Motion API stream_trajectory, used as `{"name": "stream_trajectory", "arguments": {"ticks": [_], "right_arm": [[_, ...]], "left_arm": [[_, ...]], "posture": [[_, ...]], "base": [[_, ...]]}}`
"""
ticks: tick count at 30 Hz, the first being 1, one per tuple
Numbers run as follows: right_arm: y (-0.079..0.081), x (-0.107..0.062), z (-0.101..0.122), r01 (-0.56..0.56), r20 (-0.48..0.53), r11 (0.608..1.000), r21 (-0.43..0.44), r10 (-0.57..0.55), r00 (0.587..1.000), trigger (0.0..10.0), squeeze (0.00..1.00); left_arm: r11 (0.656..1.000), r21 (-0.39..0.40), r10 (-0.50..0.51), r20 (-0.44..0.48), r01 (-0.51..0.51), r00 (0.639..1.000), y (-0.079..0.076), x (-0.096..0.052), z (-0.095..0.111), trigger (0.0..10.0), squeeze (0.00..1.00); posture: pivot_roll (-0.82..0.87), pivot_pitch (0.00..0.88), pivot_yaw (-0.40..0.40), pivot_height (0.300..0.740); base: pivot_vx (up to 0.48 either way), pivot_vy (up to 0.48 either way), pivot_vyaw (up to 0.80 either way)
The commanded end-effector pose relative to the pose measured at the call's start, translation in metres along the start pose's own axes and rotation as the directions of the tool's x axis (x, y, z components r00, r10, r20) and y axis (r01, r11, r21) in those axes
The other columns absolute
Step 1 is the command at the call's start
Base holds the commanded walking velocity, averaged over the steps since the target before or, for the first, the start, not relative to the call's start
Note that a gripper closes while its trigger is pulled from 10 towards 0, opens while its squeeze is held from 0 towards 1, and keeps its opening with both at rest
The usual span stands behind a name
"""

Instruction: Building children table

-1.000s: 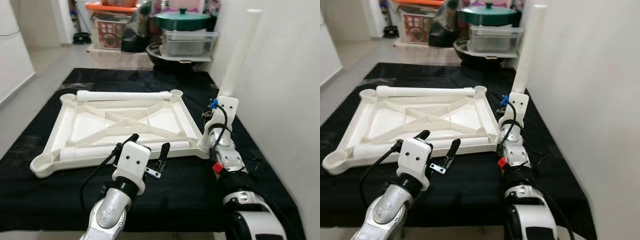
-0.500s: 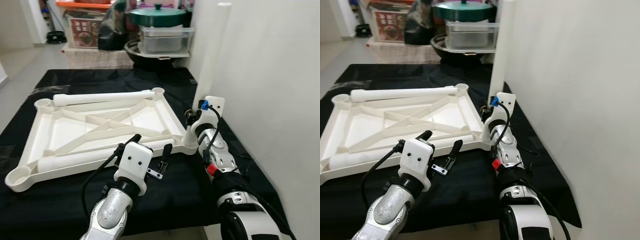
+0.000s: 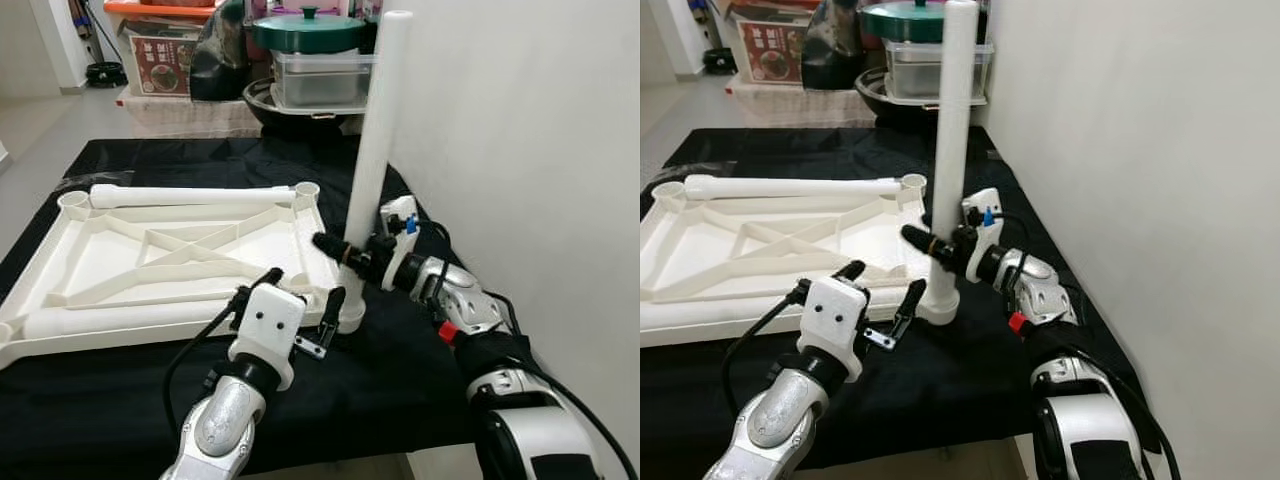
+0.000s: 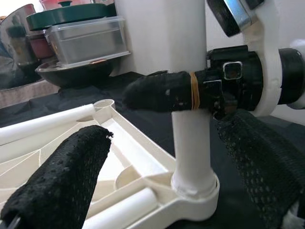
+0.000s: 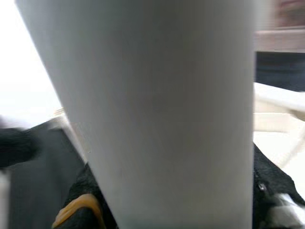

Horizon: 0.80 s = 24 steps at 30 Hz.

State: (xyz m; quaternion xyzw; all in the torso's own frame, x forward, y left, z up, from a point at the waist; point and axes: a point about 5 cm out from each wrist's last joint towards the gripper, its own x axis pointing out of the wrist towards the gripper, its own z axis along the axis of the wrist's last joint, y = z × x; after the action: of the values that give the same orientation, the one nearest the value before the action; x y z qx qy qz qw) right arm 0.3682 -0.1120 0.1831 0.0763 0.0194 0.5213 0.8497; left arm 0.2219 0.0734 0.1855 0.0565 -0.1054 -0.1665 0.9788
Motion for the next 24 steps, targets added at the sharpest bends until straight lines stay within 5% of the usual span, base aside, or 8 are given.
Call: {"name": "stream_trajectory", "arguments": {"ticks": [1,4,6,7,16,19,21,24], "right_arm": [[0.007,0.011,0.005,-0.082,-0.006,0.997,-0.008,0.082,0.997,10.0,0.0],[0.012,0.018,0.009,-0.142,-0.001,0.989,-0.034,0.142,0.99,4.6,0.0],[0.011,0.019,0.009,-0.135,0.002,0.99,-0.038,0.135,0.991,4.6,0.0],[0.011,0.02,0.009,-0.114,0.011,0.992,-0.044,0.115,0.993,0.0,0.0],[-0.012,0.017,0.007,0.288,0.058,0.956,-0.061,-0.284,0.957,0.0,0.0],[-0.035,0.002,-0.001,0.654,0.01,0.749,-0.103,-0.657,0.754,0.0,0.0],[-0.052,-0.026,-0.009,0.891,-0.013,0.44,-0.117,-0.897,0.441,0.0,0.0],[-0.055,-0.036,-0.011,0.935,-0.017,0.331,-0.126,-0.943,0.332,0.0,0.0]], "left_arm": [[1.0,0.001,0.002,-0.011,-0.002,1.0,0.0,0.001,-0.003,10.0,0.0],[1.0,0.002,0.004,-0.012,-0.004,1.0,0.001,0.001,-0.002,10.0,0.0],[1.0,0.002,0.005,-0.012,-0.005,1.0,0.001,0.001,-0.003,10.0,0.0],[1.0,0.002,0.005,-0.012,-0.005,1.0,0.001,0.001,-0.003,10.0,0.0],[1.0,0.001,0.004,-0.013,-0.004,1.0,0.001,0.001,-0.003,10.0,0.0],[1.0,0.001,0.005,-0.013,-0.005,1.0,0.001,0.001,-0.003,10.0,0.0],[1.0,0.0,0.001,-0.013,-0.001,1.0,0.0,0.001,-0.003,10.0,0.0],[1.0,0.0,0.0,-0.013,0.0,1.0,-0.001,0.001,-0.003,10.0,0.0]], "posture": [[0.13,0.0,-0.084,0.74],[0.13,0.0,-0.089,0.74],[0.13,0.0,-0.089,0.74],[0.13,0.0,-0.086,0.74],[0.13,0.0,-0.084,0.74],[0.13,0.0,-0.085,0.74],[0.12,0.0,-0.082,0.74],[0.12,0.0,-0.082,0.74]], "base": [[0.0,0.0,0.0],[0.0,0.0,0.0],[0.0,0.0,0.0],[0.0,0.0,0.0],[0.0,0.0,0.0],[0.0,0.0,0.0],[0.0,0.0,0.0],[0.0,0.0,0.0]]}}
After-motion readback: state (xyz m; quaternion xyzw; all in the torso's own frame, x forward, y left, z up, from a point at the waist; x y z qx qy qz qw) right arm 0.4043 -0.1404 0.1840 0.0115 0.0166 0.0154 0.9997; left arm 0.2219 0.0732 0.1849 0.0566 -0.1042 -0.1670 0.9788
